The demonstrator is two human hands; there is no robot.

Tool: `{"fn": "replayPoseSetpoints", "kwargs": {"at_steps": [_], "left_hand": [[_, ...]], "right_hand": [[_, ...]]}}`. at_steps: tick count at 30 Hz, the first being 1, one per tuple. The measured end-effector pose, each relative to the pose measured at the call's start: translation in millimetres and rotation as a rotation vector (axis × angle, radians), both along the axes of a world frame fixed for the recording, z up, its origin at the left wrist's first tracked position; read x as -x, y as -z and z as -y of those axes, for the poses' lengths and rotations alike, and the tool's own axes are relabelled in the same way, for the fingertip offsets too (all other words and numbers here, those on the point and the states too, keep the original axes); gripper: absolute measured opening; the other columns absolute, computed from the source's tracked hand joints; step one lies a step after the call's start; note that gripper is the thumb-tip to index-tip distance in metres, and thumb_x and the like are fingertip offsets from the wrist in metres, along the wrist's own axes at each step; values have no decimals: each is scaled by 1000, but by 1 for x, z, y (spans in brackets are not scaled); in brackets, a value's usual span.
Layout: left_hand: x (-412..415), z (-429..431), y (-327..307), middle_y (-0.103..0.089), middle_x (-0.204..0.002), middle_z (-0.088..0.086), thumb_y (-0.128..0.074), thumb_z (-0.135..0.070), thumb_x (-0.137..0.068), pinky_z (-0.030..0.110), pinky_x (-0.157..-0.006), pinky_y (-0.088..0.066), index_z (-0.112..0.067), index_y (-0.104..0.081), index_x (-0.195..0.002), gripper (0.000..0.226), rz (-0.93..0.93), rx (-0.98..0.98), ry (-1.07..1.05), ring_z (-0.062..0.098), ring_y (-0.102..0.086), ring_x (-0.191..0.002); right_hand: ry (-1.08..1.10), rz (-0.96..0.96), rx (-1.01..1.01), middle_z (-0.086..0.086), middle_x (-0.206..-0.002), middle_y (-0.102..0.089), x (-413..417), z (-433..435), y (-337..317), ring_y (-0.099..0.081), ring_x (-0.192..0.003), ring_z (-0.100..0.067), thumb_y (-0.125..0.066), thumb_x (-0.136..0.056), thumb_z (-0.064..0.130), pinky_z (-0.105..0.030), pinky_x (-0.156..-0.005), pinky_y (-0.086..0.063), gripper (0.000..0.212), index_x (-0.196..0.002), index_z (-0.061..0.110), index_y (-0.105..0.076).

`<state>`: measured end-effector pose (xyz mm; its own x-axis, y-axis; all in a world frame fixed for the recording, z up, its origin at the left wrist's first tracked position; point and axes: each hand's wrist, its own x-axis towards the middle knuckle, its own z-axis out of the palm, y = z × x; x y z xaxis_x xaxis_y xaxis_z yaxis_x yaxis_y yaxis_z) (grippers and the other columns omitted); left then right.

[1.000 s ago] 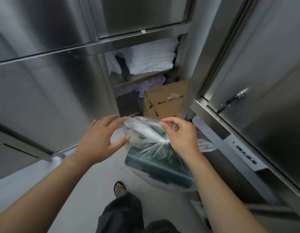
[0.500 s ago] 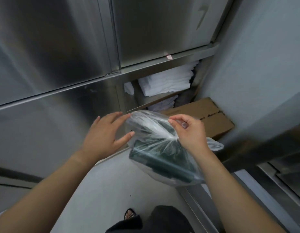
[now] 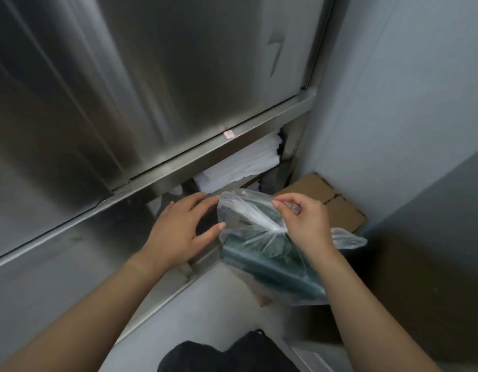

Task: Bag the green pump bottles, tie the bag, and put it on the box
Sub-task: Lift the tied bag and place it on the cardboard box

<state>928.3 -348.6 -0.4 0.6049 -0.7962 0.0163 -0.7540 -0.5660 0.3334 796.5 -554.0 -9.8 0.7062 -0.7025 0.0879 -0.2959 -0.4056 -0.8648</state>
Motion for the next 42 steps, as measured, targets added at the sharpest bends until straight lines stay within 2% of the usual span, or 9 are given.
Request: {"fn": "replayPoseSetpoints", "kwargs": {"at_steps": [6,10,13,18,22,26,29,35,42], "left_hand": [[-39,66,11,-40,-145,1,-24,-70,-79,43,-107,-35,-32,-34,-139,71,-38,8,115,19,-39,-131],[-71,123,27,-43,-143,0,-27,-70,-81,40,-107,-35,-33,-37,-138,68,-92,14,238,18,-39,-131],[-90,175,40,-44,-142,1,-30,-69,-82,42,-107,-36,-32,-37,-138,68,-144,31,366,18,-39,-130],[-106,252,54,-38,-146,-1,-27,-69,-81,44,-109,-33,-36,-32,-140,67,-258,52,472,16,-33,-135],[-110,303,74,-38,-146,-1,-28,-68,-80,45,-108,-34,-33,-35,-138,69,-335,63,492,17,-33,-135],[-107,349,94,-38,-146,-3,-27,-69,-81,42,-107,-36,-33,-36,-138,68,-427,76,478,15,-34,-134],[-108,384,111,-38,-145,-3,-27,-69,-82,43,-106,-37,-34,-35,-138,66,-384,62,514,16,-34,-133],[-116,432,167,-38,-146,1,-26,-70,-82,46,-107,-35,-30,-36,-138,69,-318,-2,526,19,-34,-134],[-118,467,235,-39,-144,0,-30,-66,-83,39,-106,-35,-33,-36,-137,64,-316,-42,501,20,-35,-132]], "right_hand": [[149,17,-97,16,-77,-68,-20,45,13,-60,-74,7,-69,-81,25,-2,-63,-41,4,-81,27,-72],[267,-13,-99,17,-76,-65,-31,76,21,-56,-72,15,-68,-82,22,1,-64,-38,4,-83,22,-72],[395,-75,-50,14,-79,-66,-33,101,24,-57,-73,9,-68,-82,24,1,-65,-38,8,-86,20,-74],[569,-130,-27,3,-89,-72,-38,145,28,-62,-84,-7,-68,-82,24,-20,-77,-49,11,-89,17,-74],[671,-148,6,4,-87,-73,-40,185,47,-63,-83,-5,-69,-82,24,-8,-74,-44,11,-88,17,-74],[718,-144,24,2,-87,-73,-36,225,70,-65,-82,-8,-69,-81,23,-15,-77,-47,10,-87,17,-74],[713,-125,-17,2,-88,-72,-38,255,93,-65,-83,-8,-69,-81,23,-19,-79,-50,10,-87,18,-74],[682,-128,-3,-1,-87,-72,-38,305,152,-61,-78,-5,-70,-81,20,1,-70,-39,9,-86,15,-74],[633,-149,-13,4,-85,-66,-37,348,224,-53,-77,4,-70,-81,19,3,-67,-35,9,-87,14,-74]]}}
